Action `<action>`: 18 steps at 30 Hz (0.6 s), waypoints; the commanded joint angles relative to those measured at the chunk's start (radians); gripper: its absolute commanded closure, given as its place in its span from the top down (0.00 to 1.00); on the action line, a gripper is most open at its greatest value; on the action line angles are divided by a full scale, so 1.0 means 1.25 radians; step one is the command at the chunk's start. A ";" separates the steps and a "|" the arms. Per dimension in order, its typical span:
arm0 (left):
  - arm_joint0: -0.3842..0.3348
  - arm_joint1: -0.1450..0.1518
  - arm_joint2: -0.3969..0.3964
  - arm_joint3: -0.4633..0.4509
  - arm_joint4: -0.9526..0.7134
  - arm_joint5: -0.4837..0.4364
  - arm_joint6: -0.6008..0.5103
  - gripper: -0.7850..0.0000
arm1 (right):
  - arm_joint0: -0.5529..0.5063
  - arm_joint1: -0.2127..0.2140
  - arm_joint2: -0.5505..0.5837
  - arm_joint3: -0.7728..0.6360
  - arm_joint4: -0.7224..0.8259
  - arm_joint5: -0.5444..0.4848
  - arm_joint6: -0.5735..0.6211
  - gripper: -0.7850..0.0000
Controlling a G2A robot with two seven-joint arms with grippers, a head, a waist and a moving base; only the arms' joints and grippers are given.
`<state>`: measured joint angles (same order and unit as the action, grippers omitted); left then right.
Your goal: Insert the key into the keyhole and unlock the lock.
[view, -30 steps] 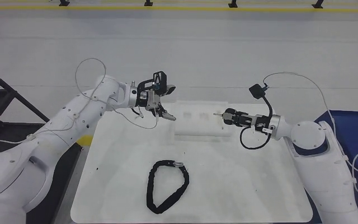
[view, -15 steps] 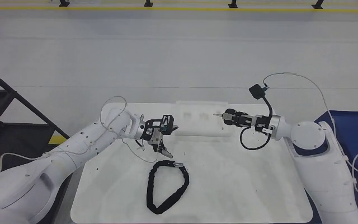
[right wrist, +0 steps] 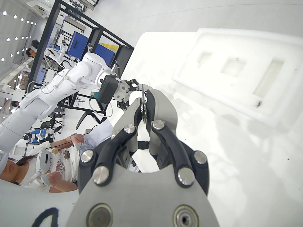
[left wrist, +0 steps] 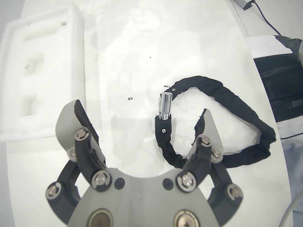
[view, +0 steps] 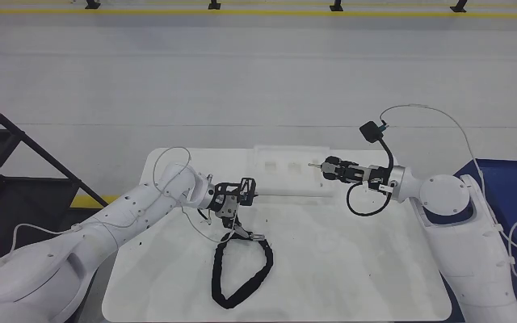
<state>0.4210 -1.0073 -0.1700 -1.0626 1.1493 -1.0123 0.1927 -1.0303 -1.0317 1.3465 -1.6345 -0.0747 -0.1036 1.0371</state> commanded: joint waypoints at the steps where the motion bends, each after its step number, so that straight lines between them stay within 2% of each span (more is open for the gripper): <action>1: 0.000 0.000 0.000 0.000 0.000 0.000 0.000 1.00 | 0.000 0.000 0.000 0.000 0.000 0.000 0.000 0.00; 6: 0.000 0.000 0.000 0.000 0.000 0.000 0.000 1.00 | 0.000 0.000 0.000 0.000 0.000 0.000 0.000 0.00; 9: 0.016 0.009 -0.025 -0.014 0.005 0.059 0.010 1.00 | 0.000 0.000 0.000 0.000 0.000 0.000 0.000 0.00; 14: 0.062 0.031 -0.034 -0.012 0.072 0.050 0.054 1.00 | 0.000 0.000 0.000 0.000 0.000 0.000 0.000 0.00; 18: 0.094 0.029 -0.027 -0.003 0.118 0.014 0.114 1.00 | 0.000 0.000 0.000 0.000 0.000 0.000 0.000 0.00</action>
<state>0.5283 -0.9683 -0.2053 -1.0673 1.2855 -0.9821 0.3043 -1.0303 -1.0317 1.3465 -1.6345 -0.0747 -0.1036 1.0371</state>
